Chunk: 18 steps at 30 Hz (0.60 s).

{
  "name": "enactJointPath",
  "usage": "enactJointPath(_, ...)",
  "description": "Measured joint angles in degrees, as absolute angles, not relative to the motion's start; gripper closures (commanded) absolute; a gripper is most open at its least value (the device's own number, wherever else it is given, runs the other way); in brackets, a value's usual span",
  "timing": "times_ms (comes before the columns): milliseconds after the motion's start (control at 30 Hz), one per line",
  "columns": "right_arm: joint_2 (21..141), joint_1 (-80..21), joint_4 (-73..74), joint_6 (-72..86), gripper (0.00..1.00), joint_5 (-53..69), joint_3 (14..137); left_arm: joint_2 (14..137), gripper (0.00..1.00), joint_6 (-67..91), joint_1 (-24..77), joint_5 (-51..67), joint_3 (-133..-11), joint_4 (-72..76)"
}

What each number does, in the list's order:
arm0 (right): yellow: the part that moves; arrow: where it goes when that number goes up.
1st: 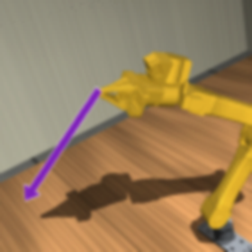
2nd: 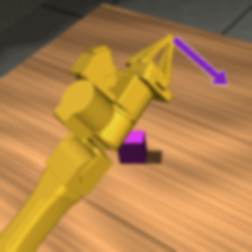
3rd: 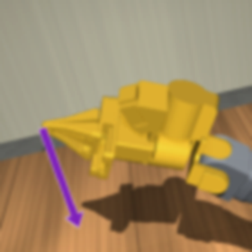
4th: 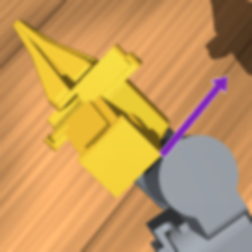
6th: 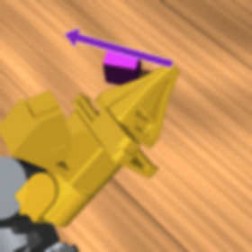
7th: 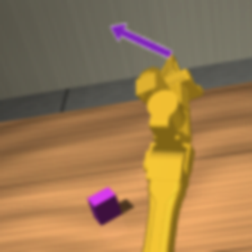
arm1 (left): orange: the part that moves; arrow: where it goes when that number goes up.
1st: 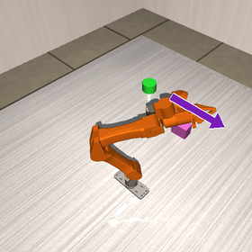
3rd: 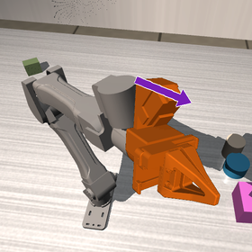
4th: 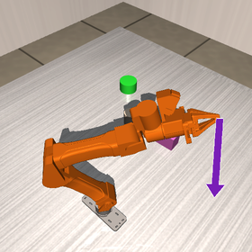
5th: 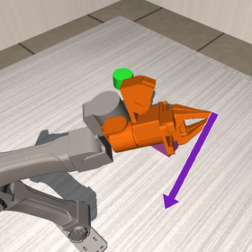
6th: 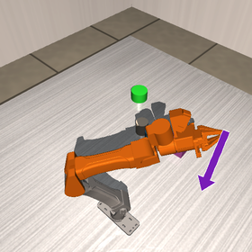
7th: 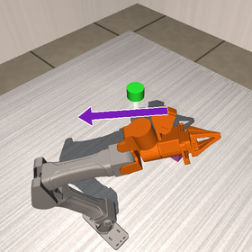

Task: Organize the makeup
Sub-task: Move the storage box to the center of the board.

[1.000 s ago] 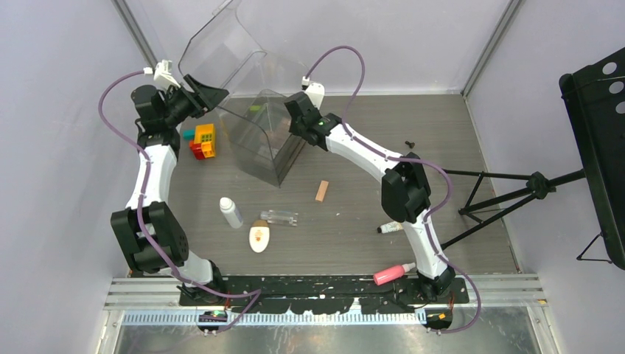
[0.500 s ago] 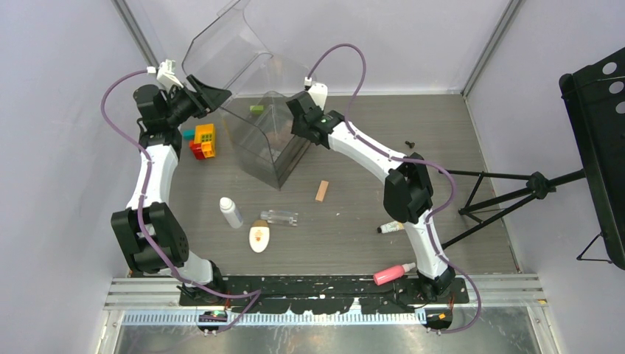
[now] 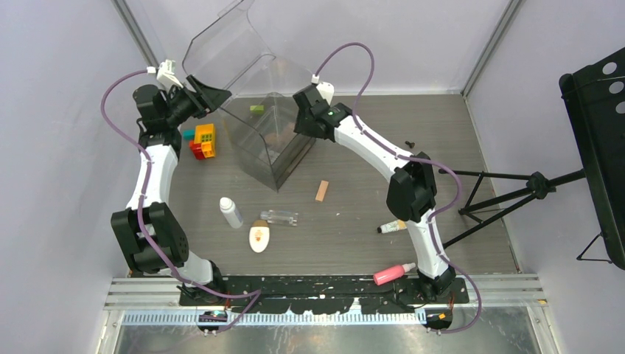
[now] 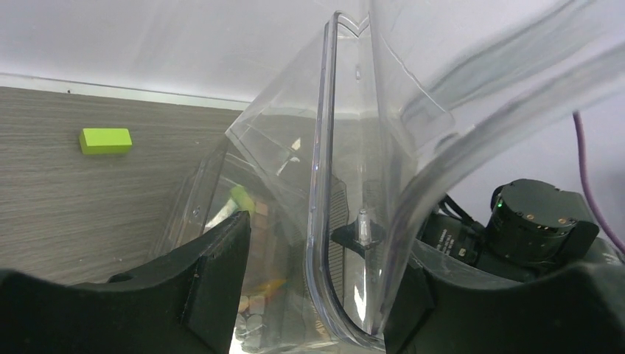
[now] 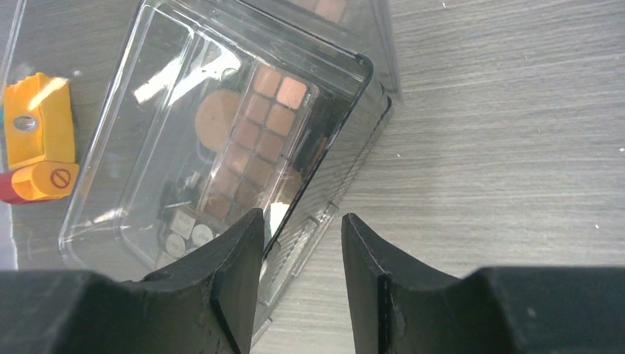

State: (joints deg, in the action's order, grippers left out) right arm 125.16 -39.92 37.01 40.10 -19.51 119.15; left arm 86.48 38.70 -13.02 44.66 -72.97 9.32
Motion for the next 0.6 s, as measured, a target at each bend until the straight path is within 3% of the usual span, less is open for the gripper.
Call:
enactJointPath(200, 126.9, -39.1, 46.8, 41.1, 0.36, -18.5, 128.4, 86.5, 0.4, 38.6, -13.4, 44.2, -73.1, 9.2)
enactJointPath(600, 127.4, -38.6, 46.7, 41.5, 0.34, -18.7, 126.6, 86.5, 0.4, 38.5, -13.5, 43.8, -73.3, 8.9)
